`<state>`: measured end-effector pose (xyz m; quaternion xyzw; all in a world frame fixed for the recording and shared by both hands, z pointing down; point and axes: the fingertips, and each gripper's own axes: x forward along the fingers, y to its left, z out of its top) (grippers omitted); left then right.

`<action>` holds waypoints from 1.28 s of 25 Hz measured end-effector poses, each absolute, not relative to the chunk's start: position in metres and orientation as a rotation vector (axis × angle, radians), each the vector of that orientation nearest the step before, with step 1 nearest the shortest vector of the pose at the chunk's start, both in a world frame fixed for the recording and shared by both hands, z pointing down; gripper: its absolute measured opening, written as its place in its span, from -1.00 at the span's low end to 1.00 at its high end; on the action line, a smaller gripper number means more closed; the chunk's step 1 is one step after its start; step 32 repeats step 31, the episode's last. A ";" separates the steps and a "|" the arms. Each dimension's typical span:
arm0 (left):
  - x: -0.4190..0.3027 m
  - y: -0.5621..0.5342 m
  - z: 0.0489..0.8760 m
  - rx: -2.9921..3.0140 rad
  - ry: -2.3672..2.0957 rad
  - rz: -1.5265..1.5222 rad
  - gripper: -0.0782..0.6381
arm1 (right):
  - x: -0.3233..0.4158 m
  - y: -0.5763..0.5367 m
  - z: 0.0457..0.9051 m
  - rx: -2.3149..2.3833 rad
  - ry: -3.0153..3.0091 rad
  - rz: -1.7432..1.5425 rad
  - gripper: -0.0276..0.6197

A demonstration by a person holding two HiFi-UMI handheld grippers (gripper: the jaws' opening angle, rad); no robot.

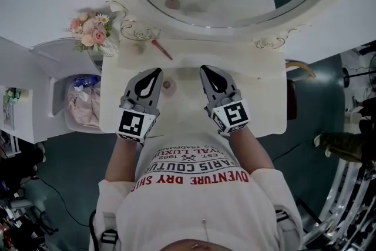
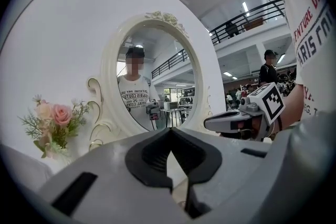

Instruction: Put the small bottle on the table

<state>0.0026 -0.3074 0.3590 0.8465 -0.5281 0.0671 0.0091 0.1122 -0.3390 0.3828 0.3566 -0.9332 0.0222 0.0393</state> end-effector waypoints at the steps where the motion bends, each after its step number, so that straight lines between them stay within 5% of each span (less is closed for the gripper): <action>1: 0.002 -0.308 0.359 2.643 -1.653 0.206 -0.76 | 0.111 -0.340 0.382 1.088 -2.863 0.065 -0.92; 32: -0.008 -0.301 0.357 2.632 -1.715 0.209 -0.76 | 0.104 -0.334 0.379 1.061 -2.871 0.047 -0.92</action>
